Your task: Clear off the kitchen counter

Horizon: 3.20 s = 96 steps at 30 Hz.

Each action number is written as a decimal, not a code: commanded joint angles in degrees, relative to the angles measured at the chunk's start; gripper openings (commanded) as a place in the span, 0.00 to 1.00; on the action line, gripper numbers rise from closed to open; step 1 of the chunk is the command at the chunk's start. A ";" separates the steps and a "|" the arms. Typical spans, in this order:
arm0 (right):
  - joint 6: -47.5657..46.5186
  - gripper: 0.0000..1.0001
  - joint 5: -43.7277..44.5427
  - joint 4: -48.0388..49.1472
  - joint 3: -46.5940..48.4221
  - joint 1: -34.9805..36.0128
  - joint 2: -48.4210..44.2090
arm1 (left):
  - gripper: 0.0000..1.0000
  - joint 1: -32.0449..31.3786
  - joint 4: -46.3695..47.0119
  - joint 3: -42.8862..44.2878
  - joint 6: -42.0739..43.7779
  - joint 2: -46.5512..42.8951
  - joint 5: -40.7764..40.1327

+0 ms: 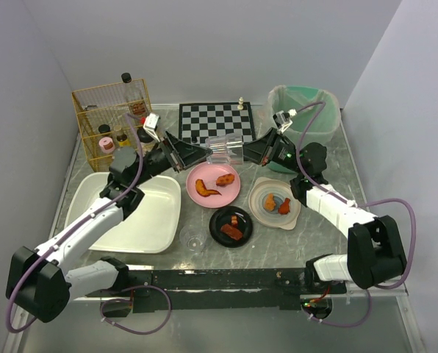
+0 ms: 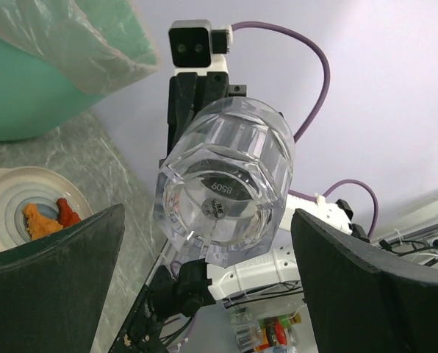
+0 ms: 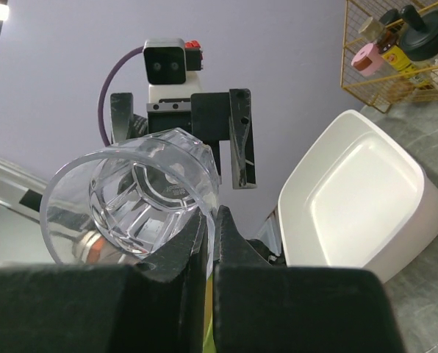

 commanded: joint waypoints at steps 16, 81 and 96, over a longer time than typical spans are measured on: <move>-0.46 0.00 -0.72 2.61 -1.32 -0.25 -2.71 | 0.82 -2.84 6.40 2.78 0.37 3.44 1.77; -38.61 1.00 17.04 -55.40 3.60 -5.08 -12.38 | 0.05 -7.59 -72.27 8.49 16.80 11.97 -67.50; -39.92 1.00 15.80 -57.50 3.51 -5.17 -9.92 | 0.73 -7.67 -70.86 6.91 18.83 10.30 -62.93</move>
